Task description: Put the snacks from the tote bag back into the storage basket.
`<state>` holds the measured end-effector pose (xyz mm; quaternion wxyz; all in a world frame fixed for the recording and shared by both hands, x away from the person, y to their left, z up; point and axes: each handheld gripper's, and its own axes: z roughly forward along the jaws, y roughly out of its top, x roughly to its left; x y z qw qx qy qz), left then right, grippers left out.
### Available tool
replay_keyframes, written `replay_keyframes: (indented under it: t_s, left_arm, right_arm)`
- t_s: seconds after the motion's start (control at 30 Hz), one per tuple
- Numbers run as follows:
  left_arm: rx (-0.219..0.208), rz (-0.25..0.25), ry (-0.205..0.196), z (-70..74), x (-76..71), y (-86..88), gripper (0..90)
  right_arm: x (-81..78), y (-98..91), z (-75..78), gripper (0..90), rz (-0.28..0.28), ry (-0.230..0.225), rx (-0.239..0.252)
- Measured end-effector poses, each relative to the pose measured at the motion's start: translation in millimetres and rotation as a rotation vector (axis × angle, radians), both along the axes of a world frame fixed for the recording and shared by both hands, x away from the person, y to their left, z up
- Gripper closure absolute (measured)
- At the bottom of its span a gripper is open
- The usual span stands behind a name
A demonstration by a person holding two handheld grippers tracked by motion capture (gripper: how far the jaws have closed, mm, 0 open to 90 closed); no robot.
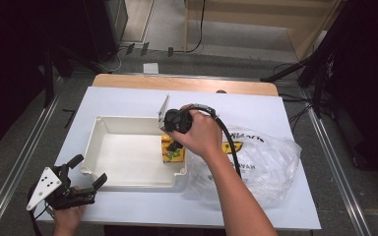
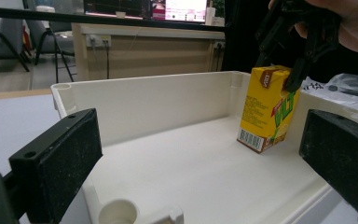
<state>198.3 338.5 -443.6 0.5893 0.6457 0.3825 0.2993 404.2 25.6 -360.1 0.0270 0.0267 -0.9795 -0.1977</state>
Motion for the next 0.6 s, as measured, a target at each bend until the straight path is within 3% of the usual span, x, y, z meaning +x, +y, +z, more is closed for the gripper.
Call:
replay_keyframes:
  t_s: [0.3,0.53,0.6]
  left_arm:
    - [-0.002,-0.002,-0.001,-0.1,0.0,0.1,0.0]
    - [-0.004,-0.002,0.001,0.0,0.0,0.3,0.0]
    - [-0.005,-0.002,0.0,0.0,0.1,0.6,0.0]
  right_arm:
    - [-1.1,-15.3,15.4,37.7,-0.027,-0.059,0.055]
    - [1.6,-29.9,21.9,19.3,-0.07,-0.096,0.12]
    - [1.5,-33.3,24.4,13.3,-0.082,-0.121,0.115]
